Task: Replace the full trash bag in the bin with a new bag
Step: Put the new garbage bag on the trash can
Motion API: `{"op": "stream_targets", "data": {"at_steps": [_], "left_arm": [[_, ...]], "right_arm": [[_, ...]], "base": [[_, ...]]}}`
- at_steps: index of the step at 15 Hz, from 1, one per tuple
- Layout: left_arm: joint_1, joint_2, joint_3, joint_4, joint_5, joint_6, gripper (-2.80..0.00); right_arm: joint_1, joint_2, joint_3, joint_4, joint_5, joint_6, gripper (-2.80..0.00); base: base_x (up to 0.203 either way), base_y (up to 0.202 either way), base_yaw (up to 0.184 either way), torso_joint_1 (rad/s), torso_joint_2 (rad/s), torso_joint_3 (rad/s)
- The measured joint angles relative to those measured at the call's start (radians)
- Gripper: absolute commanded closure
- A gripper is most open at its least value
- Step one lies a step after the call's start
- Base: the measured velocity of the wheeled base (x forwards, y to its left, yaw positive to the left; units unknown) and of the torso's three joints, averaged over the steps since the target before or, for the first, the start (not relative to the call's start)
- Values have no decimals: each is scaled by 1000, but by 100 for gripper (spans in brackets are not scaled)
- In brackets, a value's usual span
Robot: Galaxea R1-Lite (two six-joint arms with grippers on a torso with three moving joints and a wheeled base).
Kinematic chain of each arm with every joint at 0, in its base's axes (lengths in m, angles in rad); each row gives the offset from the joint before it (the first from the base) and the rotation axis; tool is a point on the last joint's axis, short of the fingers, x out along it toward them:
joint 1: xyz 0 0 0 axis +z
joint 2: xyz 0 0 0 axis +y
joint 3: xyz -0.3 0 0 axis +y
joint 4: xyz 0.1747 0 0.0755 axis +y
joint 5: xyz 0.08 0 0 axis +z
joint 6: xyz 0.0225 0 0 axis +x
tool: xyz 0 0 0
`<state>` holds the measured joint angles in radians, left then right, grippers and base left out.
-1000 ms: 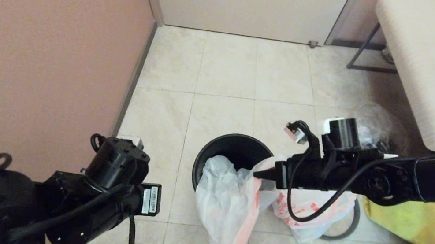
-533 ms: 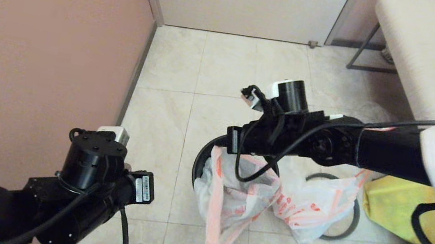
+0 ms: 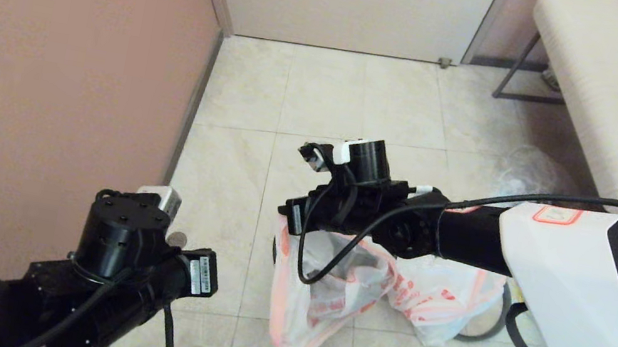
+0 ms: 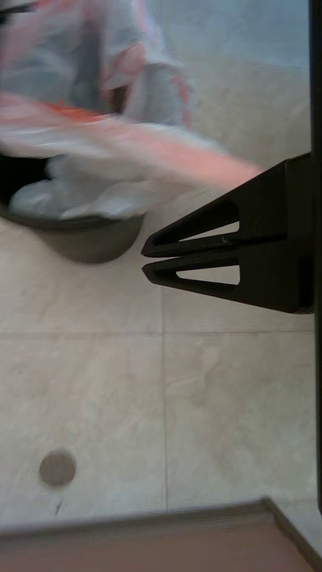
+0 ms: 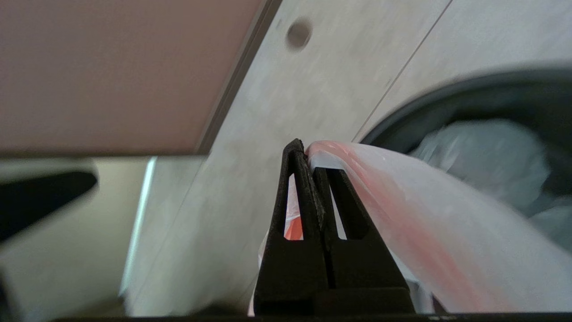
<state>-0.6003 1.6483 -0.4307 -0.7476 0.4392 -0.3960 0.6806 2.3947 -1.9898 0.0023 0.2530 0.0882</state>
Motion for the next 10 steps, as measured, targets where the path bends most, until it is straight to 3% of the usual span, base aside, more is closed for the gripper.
{"op": "stream_targets", "data": {"at_steps": [6,9,10], "left_arm": [[0,106,-4,-94,-123,4,0],[19,233,-22,-205,-159,47,0],[30,274,-24,-266,-182,70,-280]], "right_arm": [[-3,-10,0,-64,-75,6,0],[-3,-12,0,-66,-76,6,0],[-4,-13,0,-66,-76,6,0]], "base": [[0,0,0,0,0,0],[0,0,0,0,0,0],[0,0,0,0,0,0]]}}
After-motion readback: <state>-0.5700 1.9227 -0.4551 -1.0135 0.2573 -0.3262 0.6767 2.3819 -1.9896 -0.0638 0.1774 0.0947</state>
